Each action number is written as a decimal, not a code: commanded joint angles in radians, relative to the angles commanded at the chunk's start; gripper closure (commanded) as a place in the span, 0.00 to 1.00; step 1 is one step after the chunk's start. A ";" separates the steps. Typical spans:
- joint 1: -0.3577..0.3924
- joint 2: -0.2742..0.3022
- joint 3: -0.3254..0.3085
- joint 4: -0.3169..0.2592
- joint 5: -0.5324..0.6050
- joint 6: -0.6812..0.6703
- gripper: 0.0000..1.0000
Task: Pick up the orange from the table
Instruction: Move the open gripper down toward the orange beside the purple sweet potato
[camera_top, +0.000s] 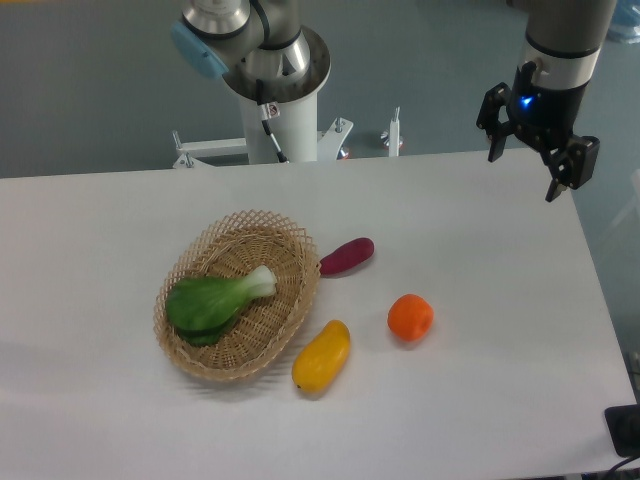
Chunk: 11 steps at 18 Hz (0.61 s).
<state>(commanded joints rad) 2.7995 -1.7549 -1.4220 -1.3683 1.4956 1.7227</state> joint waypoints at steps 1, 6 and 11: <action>0.000 0.000 0.000 0.000 -0.002 0.006 0.00; -0.026 -0.003 -0.006 0.011 -0.002 -0.035 0.00; -0.080 -0.034 -0.021 0.049 -0.005 -0.161 0.00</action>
<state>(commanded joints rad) 2.7198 -1.7886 -1.4434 -1.3193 1.4910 1.5618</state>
